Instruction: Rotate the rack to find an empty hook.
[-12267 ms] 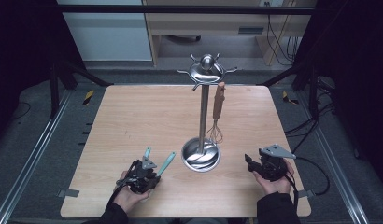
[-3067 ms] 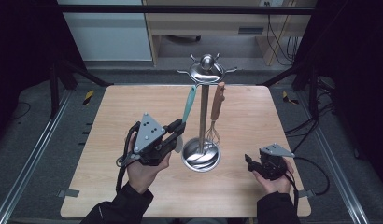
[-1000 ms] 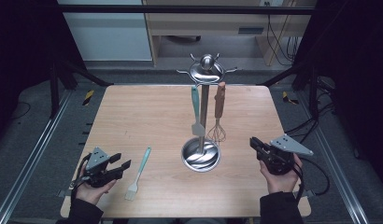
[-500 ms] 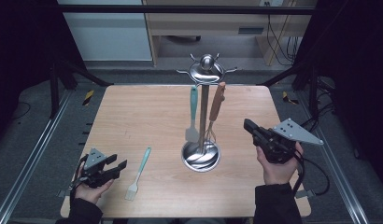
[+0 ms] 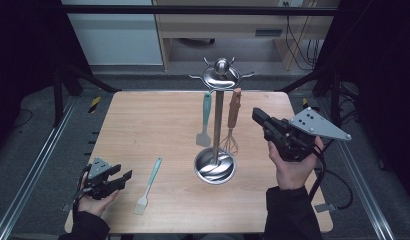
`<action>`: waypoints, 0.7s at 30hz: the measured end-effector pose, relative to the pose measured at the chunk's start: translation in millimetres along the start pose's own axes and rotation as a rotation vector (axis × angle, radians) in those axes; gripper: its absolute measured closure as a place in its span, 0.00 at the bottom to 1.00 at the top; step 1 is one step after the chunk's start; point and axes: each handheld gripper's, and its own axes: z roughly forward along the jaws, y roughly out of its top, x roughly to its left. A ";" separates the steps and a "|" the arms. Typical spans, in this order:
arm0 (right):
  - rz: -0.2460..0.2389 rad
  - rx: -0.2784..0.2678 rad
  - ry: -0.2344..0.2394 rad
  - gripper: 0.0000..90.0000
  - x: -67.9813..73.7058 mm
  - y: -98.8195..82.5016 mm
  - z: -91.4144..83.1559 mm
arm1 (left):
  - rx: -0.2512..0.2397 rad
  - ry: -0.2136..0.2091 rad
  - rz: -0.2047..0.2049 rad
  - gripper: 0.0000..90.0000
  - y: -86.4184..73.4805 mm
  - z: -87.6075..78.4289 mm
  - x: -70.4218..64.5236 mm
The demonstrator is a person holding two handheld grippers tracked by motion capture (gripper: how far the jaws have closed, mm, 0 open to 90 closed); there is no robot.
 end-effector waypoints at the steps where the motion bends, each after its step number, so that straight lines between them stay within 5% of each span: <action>1: -0.004 -0.004 0.003 1.00 2.9 5.1 1.5 | 0.006 -0.002 -0.001 0.54 -0.1 0.5 -0.1; 9: -0.027 -0.041 0.008 1.00 13.2 29.0 10.8 | 0.019 -0.001 0.000 0.54 -0.7 1.8 0.5; 21: -0.053 -0.040 0.015 1.00 20.4 38.2 16.9 | 0.028 -0.002 -0.008 0.54 -0.8 2.9 1.0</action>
